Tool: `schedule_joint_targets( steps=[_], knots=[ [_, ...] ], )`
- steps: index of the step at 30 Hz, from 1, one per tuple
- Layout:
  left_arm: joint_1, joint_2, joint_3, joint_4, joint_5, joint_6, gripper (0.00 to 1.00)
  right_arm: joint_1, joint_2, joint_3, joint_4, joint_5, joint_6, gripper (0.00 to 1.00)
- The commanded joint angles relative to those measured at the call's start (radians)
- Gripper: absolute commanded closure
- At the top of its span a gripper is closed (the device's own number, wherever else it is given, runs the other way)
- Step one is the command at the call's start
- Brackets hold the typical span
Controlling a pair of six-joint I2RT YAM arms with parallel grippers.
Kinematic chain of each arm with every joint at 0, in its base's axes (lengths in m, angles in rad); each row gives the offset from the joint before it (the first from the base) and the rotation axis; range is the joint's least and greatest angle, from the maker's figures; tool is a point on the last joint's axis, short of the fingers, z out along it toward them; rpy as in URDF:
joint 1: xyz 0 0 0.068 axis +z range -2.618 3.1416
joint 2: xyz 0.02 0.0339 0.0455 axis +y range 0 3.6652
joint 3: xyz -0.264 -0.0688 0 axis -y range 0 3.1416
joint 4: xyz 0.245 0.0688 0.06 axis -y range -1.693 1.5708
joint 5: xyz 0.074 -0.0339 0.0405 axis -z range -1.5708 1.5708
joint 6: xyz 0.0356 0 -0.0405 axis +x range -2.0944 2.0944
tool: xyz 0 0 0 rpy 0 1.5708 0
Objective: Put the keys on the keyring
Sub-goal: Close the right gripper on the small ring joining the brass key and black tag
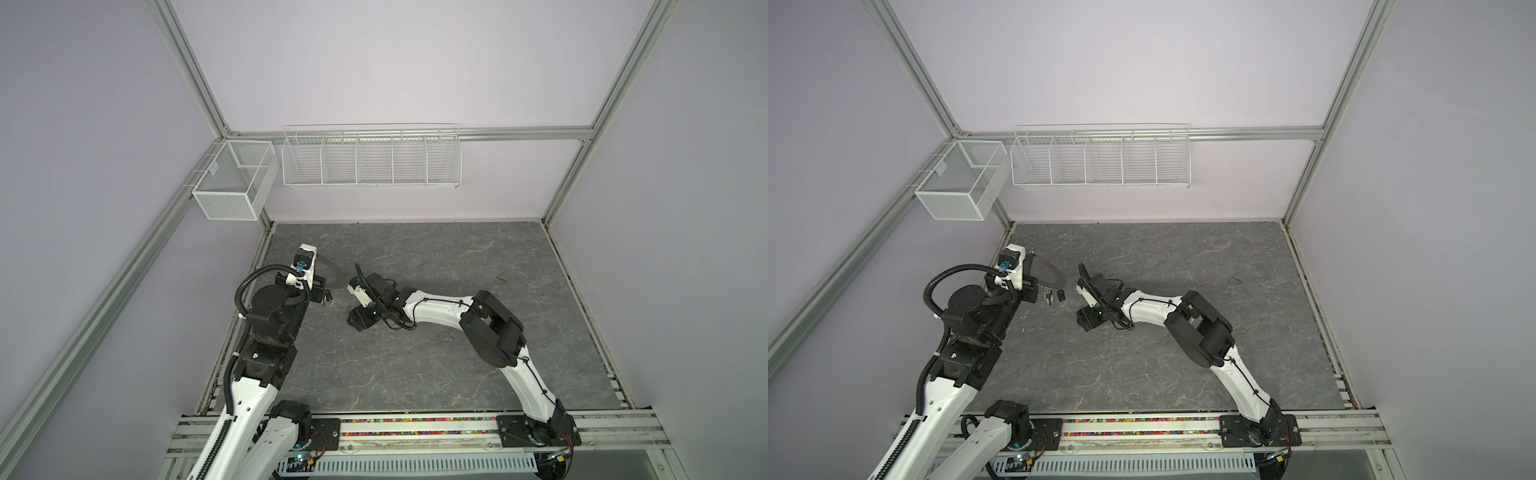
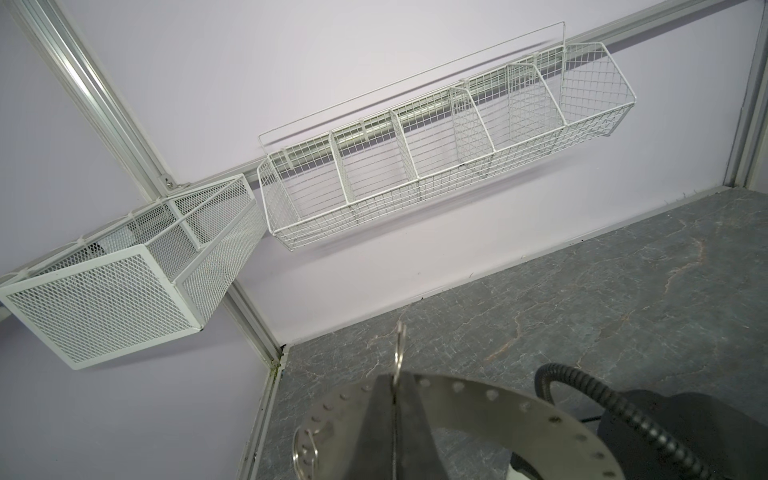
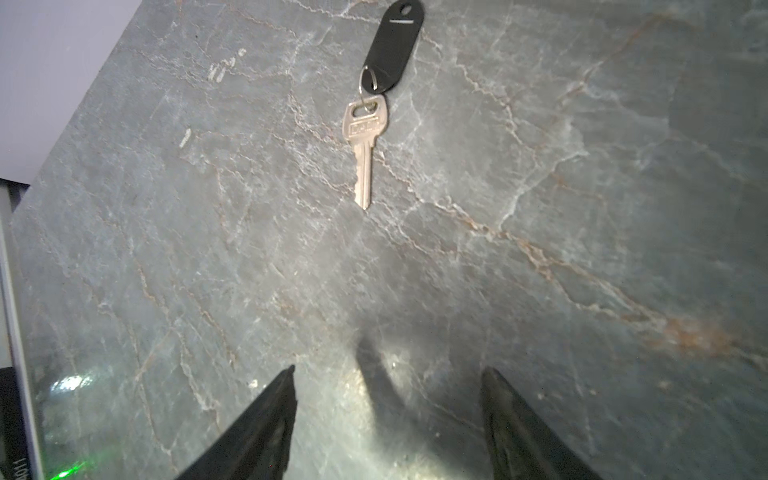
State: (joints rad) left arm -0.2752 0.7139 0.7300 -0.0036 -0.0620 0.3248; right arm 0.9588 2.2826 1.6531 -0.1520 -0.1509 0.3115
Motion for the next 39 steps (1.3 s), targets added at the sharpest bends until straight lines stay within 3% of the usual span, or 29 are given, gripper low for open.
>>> schedule_joint_targets(
  steps=[1, 11, 19, 28, 33, 39],
  knots=[
    [0.0, -0.001, 0.002, 0.044, 0.013, -0.016, 1.0, 0.003, 0.076, 0.065, -0.011, 0.031, -0.04, 0.33],
    [-0.001, 0.021, 0.012, 0.043, 0.016, -0.01, 1.0, 0.003, 0.287, 0.429, -0.057, 0.073, -0.045, 0.39],
    [0.0, 0.023, 0.01, 0.04, 0.016, -0.009, 1.0, 0.021, 0.406, 0.622, -0.122, 0.112, -0.064, 0.42],
    [-0.001, 0.02, 0.008, 0.038, 0.011, -0.011, 1.0, 0.036, 0.452, 0.665, -0.161, 0.162, -0.095, 0.61],
    [0.0, 0.022, 0.009, 0.039, 0.014, -0.016, 1.0, 0.043, 0.453, 0.66, -0.158, 0.171, -0.126, 0.81],
    [0.0, 0.021, 0.009, 0.036, 0.011, -0.017, 1.0, 0.057, 0.444, 0.642, -0.155, 0.192, -0.18, 0.9]
  ],
)
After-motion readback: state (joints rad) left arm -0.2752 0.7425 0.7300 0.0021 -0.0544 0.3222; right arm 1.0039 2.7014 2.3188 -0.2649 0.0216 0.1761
